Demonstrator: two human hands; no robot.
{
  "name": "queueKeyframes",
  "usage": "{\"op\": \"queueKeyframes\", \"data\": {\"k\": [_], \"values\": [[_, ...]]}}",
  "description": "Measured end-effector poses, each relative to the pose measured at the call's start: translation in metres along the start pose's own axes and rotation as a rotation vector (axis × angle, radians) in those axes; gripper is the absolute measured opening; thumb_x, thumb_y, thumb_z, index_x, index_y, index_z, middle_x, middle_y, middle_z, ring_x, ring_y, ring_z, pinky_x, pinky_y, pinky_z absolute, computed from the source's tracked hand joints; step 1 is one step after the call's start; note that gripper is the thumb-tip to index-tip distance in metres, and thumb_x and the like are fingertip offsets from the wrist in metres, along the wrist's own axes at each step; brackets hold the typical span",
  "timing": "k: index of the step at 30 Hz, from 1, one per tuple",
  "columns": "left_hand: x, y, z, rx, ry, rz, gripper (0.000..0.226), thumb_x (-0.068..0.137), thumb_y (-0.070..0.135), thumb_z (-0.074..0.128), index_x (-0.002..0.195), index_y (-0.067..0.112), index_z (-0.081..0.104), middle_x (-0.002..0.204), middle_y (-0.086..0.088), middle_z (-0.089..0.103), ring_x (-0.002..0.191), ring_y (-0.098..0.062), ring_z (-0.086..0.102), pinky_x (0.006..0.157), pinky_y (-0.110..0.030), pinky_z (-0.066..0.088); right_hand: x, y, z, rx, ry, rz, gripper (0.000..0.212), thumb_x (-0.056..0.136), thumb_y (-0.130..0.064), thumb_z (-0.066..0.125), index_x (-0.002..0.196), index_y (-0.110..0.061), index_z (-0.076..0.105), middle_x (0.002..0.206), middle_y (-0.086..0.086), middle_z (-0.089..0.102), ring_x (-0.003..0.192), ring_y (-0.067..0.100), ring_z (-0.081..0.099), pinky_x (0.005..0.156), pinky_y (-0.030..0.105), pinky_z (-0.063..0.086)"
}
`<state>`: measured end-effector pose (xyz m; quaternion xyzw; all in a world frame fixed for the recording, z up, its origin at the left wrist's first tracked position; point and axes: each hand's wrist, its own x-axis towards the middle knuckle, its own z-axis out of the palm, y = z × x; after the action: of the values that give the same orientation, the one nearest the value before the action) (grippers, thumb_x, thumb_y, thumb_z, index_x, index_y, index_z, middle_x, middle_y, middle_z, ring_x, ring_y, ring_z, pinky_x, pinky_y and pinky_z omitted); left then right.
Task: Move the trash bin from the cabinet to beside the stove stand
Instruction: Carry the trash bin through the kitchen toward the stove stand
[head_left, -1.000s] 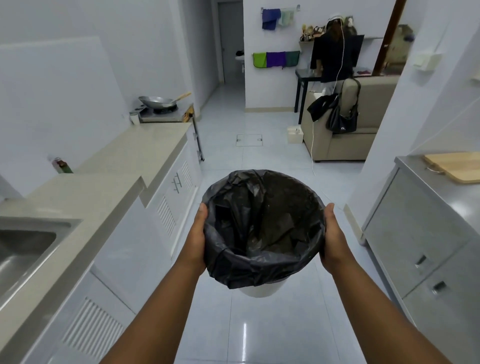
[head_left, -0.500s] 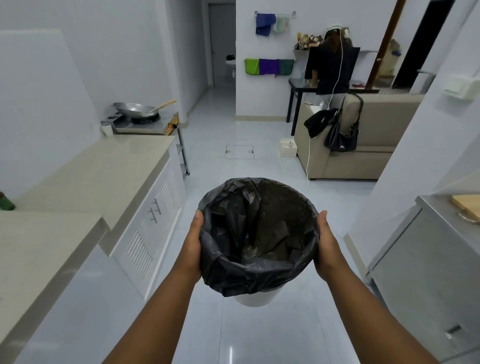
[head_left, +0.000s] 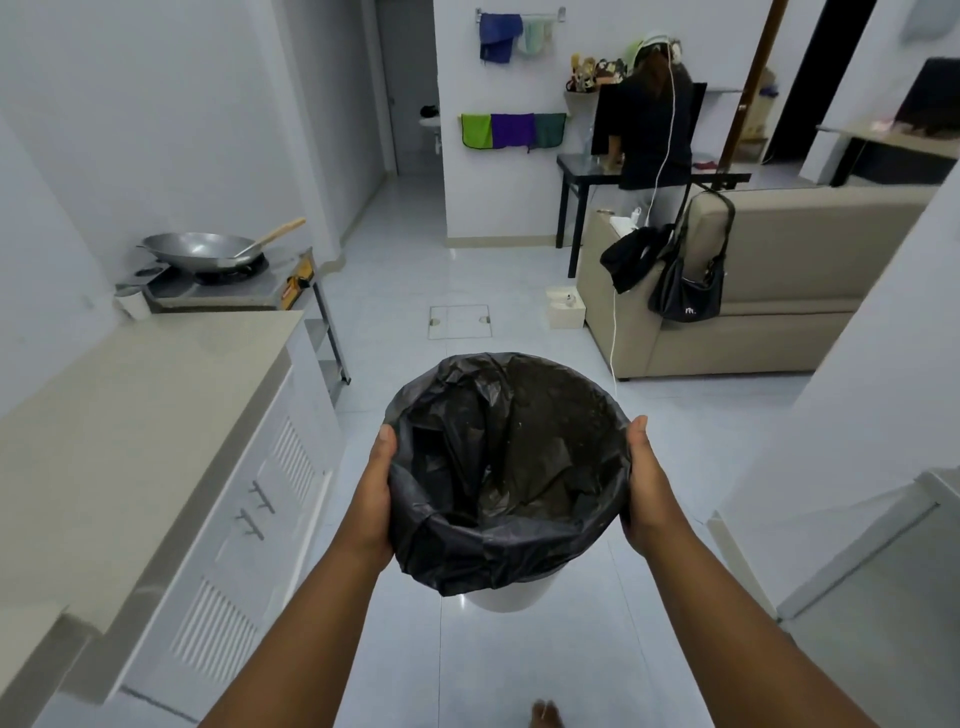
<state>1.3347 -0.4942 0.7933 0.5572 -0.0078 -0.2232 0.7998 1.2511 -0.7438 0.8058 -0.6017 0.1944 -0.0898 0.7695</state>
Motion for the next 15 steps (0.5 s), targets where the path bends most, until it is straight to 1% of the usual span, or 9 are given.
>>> {"op": "queueKeyframes", "data": {"k": [2, 5, 6, 8, 10, 13, 15], "values": [[0.04, 0.004, 0.008, 0.013, 0.011, 0.016, 0.072, 0.085, 0.074, 0.043, 0.14, 0.029, 0.059, 0.139, -0.008, 0.065, 0.128, -0.031, 0.06, 0.113, -0.056, 0.041, 0.046, -0.007, -0.004, -0.007, -0.012, -0.003, 0.06, 0.079, -0.074, 0.027, 0.119, -0.043, 0.059, 0.114, -0.014, 0.064, 0.11, 0.01, 0.059, 0.112, 0.043, 0.039], [0.093, 0.014, 0.023, 0.016, 0.031, 0.035, 0.071, 0.087, 0.074, 0.043, 0.141, 0.031, 0.058, 0.14, -0.007, 0.064, 0.129, -0.031, 0.06, 0.112, -0.056, 0.043, 0.109, -0.023, -0.009, -0.01, -0.029, 0.01, 0.063, 0.078, -0.075, 0.027, 0.122, -0.043, 0.058, 0.12, -0.011, 0.064, 0.113, 0.013, 0.058, 0.113, 0.045, 0.038], [0.11, 0.019, 0.029, 0.019, 0.04, 0.04, 0.07, 0.087, 0.073, 0.043, 0.141, 0.031, 0.058, 0.139, -0.005, 0.066, 0.127, -0.029, 0.061, 0.11, -0.053, 0.045, 0.129, -0.028, -0.012, -0.011, -0.039, 0.012, 0.067, 0.078, -0.076, 0.027, 0.127, -0.041, 0.057, 0.126, -0.007, 0.063, 0.118, 0.016, 0.057, 0.115, 0.047, 0.037], [0.144, 0.029, 0.04, 0.02, 0.058, 0.055, 0.065, 0.086, 0.069, 0.041, 0.134, 0.03, 0.063, 0.129, -0.002, 0.072, 0.12, -0.024, 0.066, 0.1, -0.045, 0.053, 0.17, -0.038, -0.017, -0.03, -0.053, 0.016, 0.078, 0.078, -0.077, 0.028, 0.138, -0.034, 0.053, 0.141, 0.0, 0.058, 0.13, 0.022, 0.052, 0.116, 0.05, 0.034], [0.179, 0.04, 0.051, 0.017, 0.061, 0.058, 0.058, 0.089, 0.067, 0.038, 0.126, 0.032, 0.067, 0.121, 0.001, 0.076, 0.115, -0.021, 0.069, 0.094, -0.04, 0.055, 0.209, -0.047, -0.021, -0.04, -0.061, 0.022, 0.085, 0.076, -0.079, 0.028, 0.144, -0.03, 0.049, 0.146, 0.003, 0.054, 0.134, 0.024, 0.049, 0.117, 0.05, 0.032], [0.229, 0.052, 0.061, -0.019, 0.069, 0.044, 0.056, 0.094, 0.065, 0.036, 0.123, 0.031, 0.069, 0.12, 0.0, 0.077, 0.116, -0.022, 0.069, 0.097, -0.043, 0.052, 0.261, -0.06, -0.02, -0.025, -0.074, 0.018, 0.088, 0.076, -0.079, 0.028, 0.146, -0.03, 0.047, 0.149, 0.003, 0.051, 0.137, 0.024, 0.046, 0.118, 0.052, 0.031], [0.263, 0.061, 0.064, -0.024, 0.072, 0.049, 0.058, 0.092, 0.066, 0.037, 0.126, 0.03, 0.068, 0.124, -0.001, 0.075, 0.118, -0.024, 0.067, 0.1, -0.045, 0.051, 0.298, -0.068, -0.016, -0.03, -0.069, 0.012, 0.088, 0.077, -0.079, 0.026, 0.147, -0.03, 0.045, 0.15, 0.003, 0.05, 0.137, 0.026, 0.045, 0.117, 0.053, 0.031]]}}
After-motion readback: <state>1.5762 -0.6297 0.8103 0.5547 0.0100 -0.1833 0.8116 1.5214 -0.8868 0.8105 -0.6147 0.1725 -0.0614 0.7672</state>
